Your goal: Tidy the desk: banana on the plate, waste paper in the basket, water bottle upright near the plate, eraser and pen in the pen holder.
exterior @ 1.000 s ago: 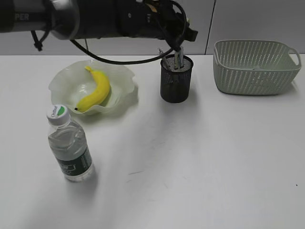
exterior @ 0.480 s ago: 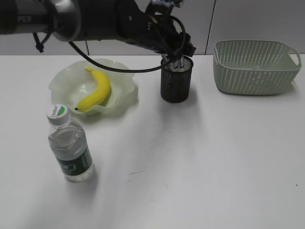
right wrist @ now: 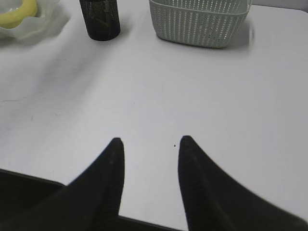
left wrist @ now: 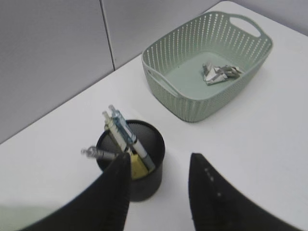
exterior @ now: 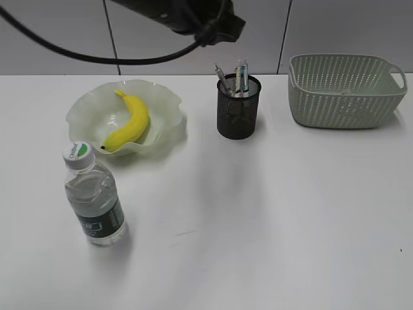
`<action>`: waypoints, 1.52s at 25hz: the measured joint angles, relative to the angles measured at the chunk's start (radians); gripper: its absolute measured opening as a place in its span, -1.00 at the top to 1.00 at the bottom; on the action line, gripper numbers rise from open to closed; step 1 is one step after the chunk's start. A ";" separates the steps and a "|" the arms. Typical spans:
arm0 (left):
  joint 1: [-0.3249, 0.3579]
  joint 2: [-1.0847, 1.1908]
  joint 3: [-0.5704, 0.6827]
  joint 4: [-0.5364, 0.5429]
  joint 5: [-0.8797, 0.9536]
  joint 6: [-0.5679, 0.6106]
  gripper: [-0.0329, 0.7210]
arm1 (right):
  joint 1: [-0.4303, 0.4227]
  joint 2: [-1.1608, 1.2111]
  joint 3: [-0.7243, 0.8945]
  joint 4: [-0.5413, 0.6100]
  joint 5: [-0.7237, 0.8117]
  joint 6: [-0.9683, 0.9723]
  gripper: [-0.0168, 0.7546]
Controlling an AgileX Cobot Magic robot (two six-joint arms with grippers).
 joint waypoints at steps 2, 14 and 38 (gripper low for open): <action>0.000 -0.110 0.126 0.001 -0.003 -0.005 0.12 | 0.000 0.000 0.000 0.000 0.000 0.000 0.15; 0.000 -1.116 0.884 0.048 0.186 -0.128 0.13 | 0.000 0.000 0.000 0.000 0.000 0.000 0.15; 0.000 -1.874 1.046 0.242 0.658 -0.383 0.14 | 0.000 0.000 0.000 0.001 0.000 0.000 0.16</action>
